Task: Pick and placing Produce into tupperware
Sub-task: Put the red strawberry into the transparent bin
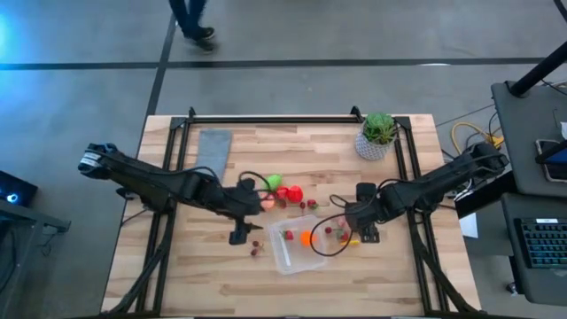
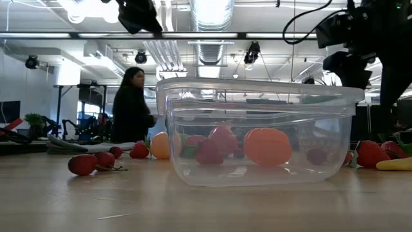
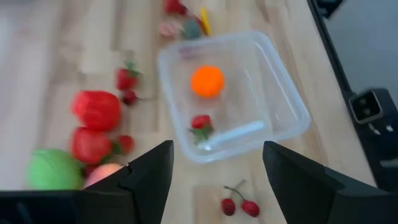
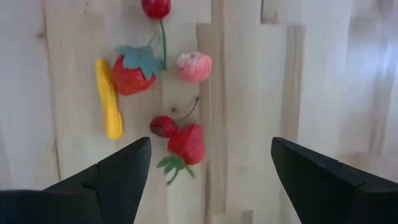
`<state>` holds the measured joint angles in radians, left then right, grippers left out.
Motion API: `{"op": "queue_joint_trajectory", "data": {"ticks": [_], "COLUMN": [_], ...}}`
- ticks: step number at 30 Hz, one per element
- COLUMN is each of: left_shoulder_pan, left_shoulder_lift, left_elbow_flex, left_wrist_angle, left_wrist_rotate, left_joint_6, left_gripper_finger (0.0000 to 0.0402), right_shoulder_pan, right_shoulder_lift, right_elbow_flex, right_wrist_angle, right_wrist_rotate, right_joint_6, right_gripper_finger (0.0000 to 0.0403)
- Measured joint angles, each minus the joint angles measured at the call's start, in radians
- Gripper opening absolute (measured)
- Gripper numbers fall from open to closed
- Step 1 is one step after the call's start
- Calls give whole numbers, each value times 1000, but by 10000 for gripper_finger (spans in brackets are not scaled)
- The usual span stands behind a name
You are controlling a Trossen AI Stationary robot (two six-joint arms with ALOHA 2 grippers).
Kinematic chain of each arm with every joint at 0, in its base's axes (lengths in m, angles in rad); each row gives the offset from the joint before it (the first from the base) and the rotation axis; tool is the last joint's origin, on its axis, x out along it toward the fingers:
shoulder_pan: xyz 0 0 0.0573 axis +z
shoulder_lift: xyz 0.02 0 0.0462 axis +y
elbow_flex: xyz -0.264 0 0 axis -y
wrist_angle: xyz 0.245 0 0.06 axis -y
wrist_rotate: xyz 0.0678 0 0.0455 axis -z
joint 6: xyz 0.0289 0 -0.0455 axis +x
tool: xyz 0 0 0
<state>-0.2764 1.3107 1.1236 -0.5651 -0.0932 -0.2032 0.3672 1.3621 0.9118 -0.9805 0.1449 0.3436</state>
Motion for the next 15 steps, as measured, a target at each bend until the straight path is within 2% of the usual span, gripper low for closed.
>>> {"op": "queue_joint_trajectory", "data": {"ticks": [4,11,15], "left_shoulder_pan": [0,0,0], "left_shoulder_lift": [-97,-291,-385], "left_elbow_flex": [-82,-258,-329], "left_wrist_angle": [-3,-4,4], "left_wrist_rotate": [-50,-47,-47], "left_joint_6": [-49,-222,-244], "left_gripper_finger": [216,194,192], "right_shoulder_pan": [0,1,1], "right_shoulder_lift": [0,0,0], "right_elbow_flex": [-9,-43,-54], "right_wrist_angle": [0,-1,1], "right_wrist_rotate": [7,6,6], "right_joint_6": [-31,-12,-12], "right_gripper_finger": [325,325,325]}}
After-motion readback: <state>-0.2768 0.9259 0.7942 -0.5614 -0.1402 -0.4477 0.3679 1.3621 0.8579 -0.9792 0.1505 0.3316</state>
